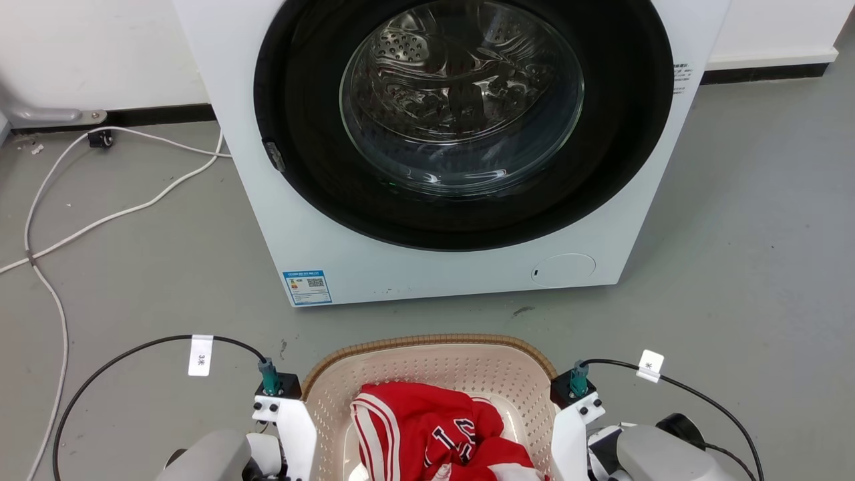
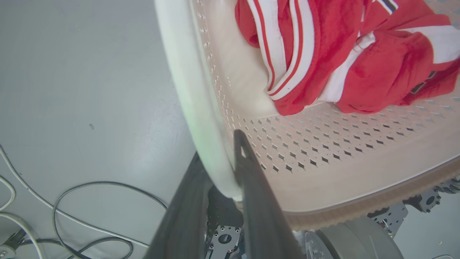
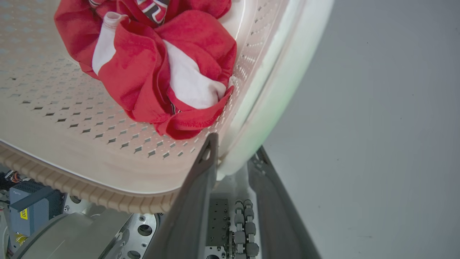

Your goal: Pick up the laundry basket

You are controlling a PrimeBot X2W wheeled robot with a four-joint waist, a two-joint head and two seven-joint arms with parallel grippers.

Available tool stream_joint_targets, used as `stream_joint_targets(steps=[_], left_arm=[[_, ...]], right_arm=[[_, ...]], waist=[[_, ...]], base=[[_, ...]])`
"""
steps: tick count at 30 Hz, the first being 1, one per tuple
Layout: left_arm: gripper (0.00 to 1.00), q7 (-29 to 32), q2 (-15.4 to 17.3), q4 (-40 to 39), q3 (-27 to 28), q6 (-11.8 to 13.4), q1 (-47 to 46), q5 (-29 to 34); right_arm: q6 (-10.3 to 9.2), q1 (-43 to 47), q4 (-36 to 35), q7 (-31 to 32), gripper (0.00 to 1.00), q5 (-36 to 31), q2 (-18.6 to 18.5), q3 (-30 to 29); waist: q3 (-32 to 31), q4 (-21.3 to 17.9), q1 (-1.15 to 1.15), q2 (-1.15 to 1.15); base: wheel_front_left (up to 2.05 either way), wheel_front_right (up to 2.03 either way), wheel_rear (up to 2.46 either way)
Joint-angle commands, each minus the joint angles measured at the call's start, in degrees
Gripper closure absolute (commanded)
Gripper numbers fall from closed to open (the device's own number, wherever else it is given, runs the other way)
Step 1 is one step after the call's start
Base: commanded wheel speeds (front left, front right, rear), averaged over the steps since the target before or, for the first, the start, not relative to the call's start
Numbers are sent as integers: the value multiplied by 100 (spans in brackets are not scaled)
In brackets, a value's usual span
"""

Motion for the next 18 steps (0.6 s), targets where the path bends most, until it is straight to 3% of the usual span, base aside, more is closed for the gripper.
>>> stream_joint_targets(steps=[1, 18], left_arm=[[100, -32, 40, -6, -33, -7, -70, -13], [100, -129, 69, 64, -346, -6, -158, -316]], right_arm=[[-4, -42, -31, -13, 100, 20, -24, 52], [-4, -114, -57, 10, 100, 320, -50, 351]], waist=[[0, 2, 0, 0], [9, 11, 0, 0]], base=[[0, 0, 0], [0, 0, 0]])
